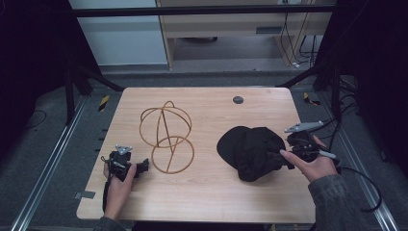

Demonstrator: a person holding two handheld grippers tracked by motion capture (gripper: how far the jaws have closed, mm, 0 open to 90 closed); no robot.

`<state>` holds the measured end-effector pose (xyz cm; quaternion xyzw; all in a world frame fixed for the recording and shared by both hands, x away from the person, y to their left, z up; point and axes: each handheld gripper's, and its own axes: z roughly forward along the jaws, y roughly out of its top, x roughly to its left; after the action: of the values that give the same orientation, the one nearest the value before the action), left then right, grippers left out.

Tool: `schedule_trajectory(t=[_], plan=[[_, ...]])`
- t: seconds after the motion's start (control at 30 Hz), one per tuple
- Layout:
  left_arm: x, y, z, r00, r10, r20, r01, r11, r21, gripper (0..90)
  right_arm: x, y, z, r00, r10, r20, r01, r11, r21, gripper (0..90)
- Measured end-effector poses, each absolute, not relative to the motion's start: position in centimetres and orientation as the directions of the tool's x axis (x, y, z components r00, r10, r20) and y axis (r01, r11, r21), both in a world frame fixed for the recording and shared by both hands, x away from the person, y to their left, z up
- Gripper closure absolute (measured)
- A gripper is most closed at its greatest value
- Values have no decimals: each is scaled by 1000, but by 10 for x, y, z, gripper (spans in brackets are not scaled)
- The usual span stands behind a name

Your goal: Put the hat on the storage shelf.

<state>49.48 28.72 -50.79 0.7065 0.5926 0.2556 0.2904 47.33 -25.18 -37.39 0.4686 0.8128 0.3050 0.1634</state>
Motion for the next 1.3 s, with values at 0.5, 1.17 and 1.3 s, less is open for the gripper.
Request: schedule_trajectory(t=[0.5,1.17,1.3], plan=[[495,287,-508,166,986,17,689,-128,714,0,504,-233,-379,-541,840,44,685,410,603,57],[495,286,-508,167,986,16,688,-129,714,0,517,-229,-407,-521,853,40,719,413,559,42],[495,286,-508,168,986,15,688,-128,715,0,518,-229,-414,-526,849,45,724,419,547,98]])
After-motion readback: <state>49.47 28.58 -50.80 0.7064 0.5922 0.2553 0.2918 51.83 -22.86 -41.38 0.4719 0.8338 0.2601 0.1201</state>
